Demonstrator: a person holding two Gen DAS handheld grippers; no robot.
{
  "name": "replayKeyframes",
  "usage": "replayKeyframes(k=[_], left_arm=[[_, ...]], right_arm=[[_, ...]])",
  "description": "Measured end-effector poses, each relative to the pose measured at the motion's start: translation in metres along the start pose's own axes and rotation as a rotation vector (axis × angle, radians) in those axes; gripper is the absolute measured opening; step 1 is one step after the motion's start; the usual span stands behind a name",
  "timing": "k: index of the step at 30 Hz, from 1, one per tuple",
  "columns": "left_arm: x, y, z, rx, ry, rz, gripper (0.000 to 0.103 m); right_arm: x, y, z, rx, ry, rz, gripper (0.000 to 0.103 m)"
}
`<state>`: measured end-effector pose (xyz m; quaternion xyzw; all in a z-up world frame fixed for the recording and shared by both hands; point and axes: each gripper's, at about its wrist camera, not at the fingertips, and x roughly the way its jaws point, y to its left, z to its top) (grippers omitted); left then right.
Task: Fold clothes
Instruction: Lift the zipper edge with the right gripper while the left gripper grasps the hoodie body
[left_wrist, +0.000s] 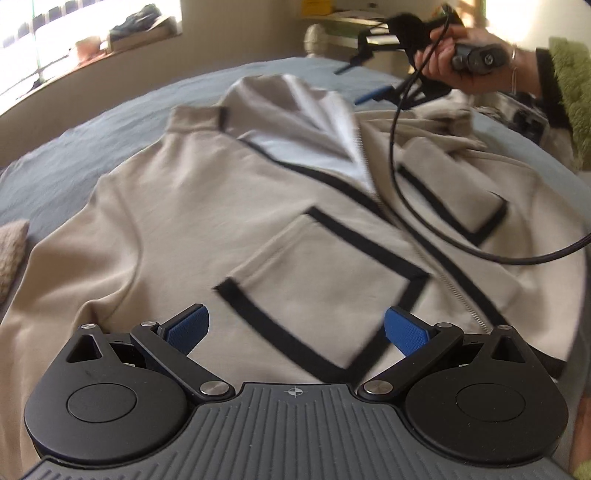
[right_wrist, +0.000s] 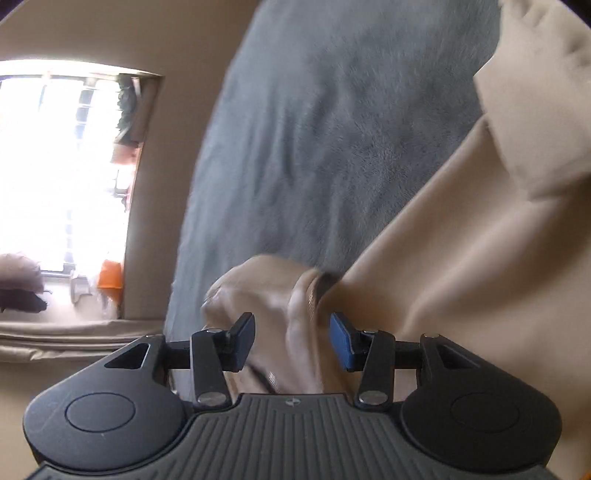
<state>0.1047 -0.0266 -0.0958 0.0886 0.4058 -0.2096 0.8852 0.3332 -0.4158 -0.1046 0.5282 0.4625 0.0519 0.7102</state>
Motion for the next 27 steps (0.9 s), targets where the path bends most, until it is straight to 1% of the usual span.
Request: replayKeyframes(k=[3, 5, 6, 7, 8, 9, 10, 14, 18, 20, 22, 24, 25, 26, 27], left_arm=[[0.006, 0.01, 0.003, -0.025, 0.006, 0.016, 0.102], [0.008, 0.014, 0.005, -0.036, 0.009, 0.024, 0.102], [0.009, 0.016, 0.006, -0.043, 0.009, 0.027, 0.102], [0.011, 0.019, 0.007, -0.05, 0.01, 0.03, 0.102], [0.012, 0.02, 0.008, -0.049, 0.008, 0.033, 0.102], [0.013, 0.022, 0.01, -0.04, 0.005, 0.037, 0.102], [0.014, 0.024, 0.013, -0.032, 0.001, 0.04, 0.102], [0.027, 0.031, 0.044, 0.068, -0.045, 0.096, 0.102], [0.052, 0.03, 0.087, 0.205, -0.157, 0.177, 0.102], [0.068, 0.029, 0.108, 0.268, -0.223, 0.199, 0.102], [0.085, 0.03, 0.129, 0.303, -0.275, 0.206, 0.102], [0.098, 0.032, 0.15, 0.281, -0.315, 0.2, 0.099], [0.102, 0.035, 0.161, 0.246, -0.329, 0.189, 0.097], [0.103, 0.04, 0.169, 0.186, -0.339, 0.168, 0.095], [0.105, 0.046, 0.177, 0.116, -0.351, 0.142, 0.09]], right_arm=[[0.033, -0.004, 0.011, 0.036, 0.068, 0.013, 0.049], [0.04, 0.006, 0.009, -0.017, 0.056, 0.05, 0.046], [0.043, 0.011, 0.008, -0.044, 0.05, 0.069, 0.04], [0.041, 0.018, 0.005, -0.096, 0.009, 0.074, 0.026], [0.037, 0.027, 0.001, -0.156, -0.03, 0.09, 0.018], [0.033, 0.036, -0.004, -0.216, -0.051, 0.123, 0.011], [0.028, 0.044, -0.009, -0.275, -0.072, 0.156, 0.007], [0.02, 0.072, -0.048, -0.616, -0.175, 0.065, 0.006], [0.012, 0.099, -0.087, -0.956, -0.279, -0.033, 0.006], [0.009, 0.113, -0.107, -1.126, -0.33, -0.084, 0.006], [0.005, 0.126, -0.127, -1.295, -0.382, -0.136, 0.005], [0.014, 0.132, -0.129, -1.293, -0.37, -0.121, 0.006], [0.013, 0.133, -0.126, -1.278, -0.365, -0.113, 0.006], [0.011, 0.132, -0.12, -1.259, -0.359, -0.1, 0.006], [0.009, 0.13, -0.114, -1.241, -0.352, -0.087, 0.006]])
